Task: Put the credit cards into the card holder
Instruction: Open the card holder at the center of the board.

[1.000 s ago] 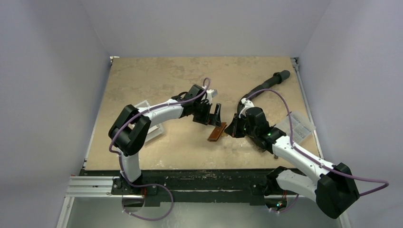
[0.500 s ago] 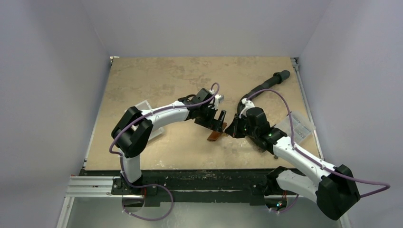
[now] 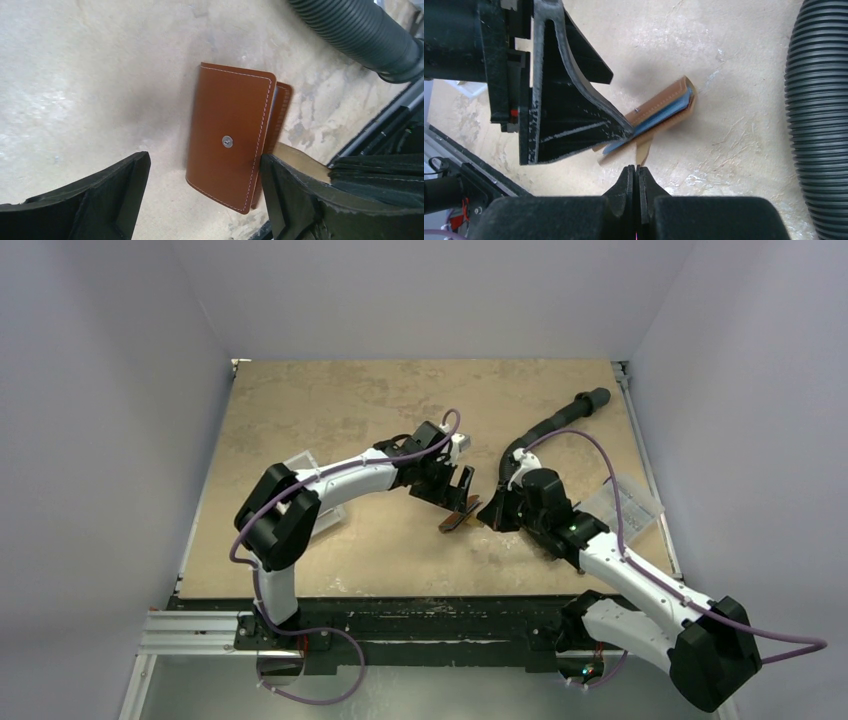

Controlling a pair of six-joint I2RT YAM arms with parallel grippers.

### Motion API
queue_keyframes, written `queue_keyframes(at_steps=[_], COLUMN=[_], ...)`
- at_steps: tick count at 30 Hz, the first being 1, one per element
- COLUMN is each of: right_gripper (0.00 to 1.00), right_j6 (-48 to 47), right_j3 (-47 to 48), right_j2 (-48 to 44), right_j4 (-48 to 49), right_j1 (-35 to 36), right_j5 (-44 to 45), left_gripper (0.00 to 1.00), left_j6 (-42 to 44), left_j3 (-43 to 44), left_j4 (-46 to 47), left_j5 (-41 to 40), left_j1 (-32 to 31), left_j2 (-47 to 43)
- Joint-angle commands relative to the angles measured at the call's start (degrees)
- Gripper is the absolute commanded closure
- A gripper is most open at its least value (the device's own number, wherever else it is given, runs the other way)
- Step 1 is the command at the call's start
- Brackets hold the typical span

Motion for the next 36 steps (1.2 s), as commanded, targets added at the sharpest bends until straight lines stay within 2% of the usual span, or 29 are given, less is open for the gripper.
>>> queue_keyframes(at_steps=[1, 9, 13, 16, 23, 26, 29, 33, 36], right_gripper=[1.0, 1.0, 1.0, 1.0, 1.0, 1.0, 0.76, 0.59, 0.46], right_j6=[-1.2, -1.4, -1.2, -1.3, 0.4, 2.6, 4.6, 2.9, 2.0], right_j3=[-0.4, -0.5, -0.3, -0.2, -0.2, -0.1, -0.3, 2.8, 6.0], right_j2=[-1.4, -0.2, 0.2, 0.6, 1.6, 2.8, 5.0, 9.0, 9.3], right_j4=[-1.1, -1.1, -1.5, -1.5, -2.6, -4.1, -4.7, -6.8, -9.1], right_j1=[0.3, 0.2, 0.3, 0.3, 0.2, 0.3, 0.2, 0.5, 2.7], right_j5=[1.5, 1.3, 2.1, 2.0, 4.4, 7.3, 11.2, 15.5, 19.1], left_gripper=[0.16, 0.19, 0.1, 0.08, 0.23, 0.4, 0.54, 0.75, 0.85], left_j6=[2.1, 2.1, 2.2, 2.4, 2.6, 2.9, 2.5, 1.1, 0.9], left_j3=[1.3, 1.1, 1.2, 1.0, 1.1, 1.0, 1.0, 0.2, 0.3], left_j4=[-1.3, -0.9, -0.9, -0.7, -0.8, -0.8, -1.0, 0.1, -0.2], left_j5=[-3.6, -2.8, -2.1, -2.0, -2.6, -3.7, -3.0, -1.9, -1.9], left_j1=[1.7, 2.1, 2.0, 2.1, 2.1, 2.1, 2.2, 2.2, 2.2], left_j2=[-1.0, -1.3, -1.0, -1.3, -2.0, -2.5, -1.7, -0.6, -0.2])
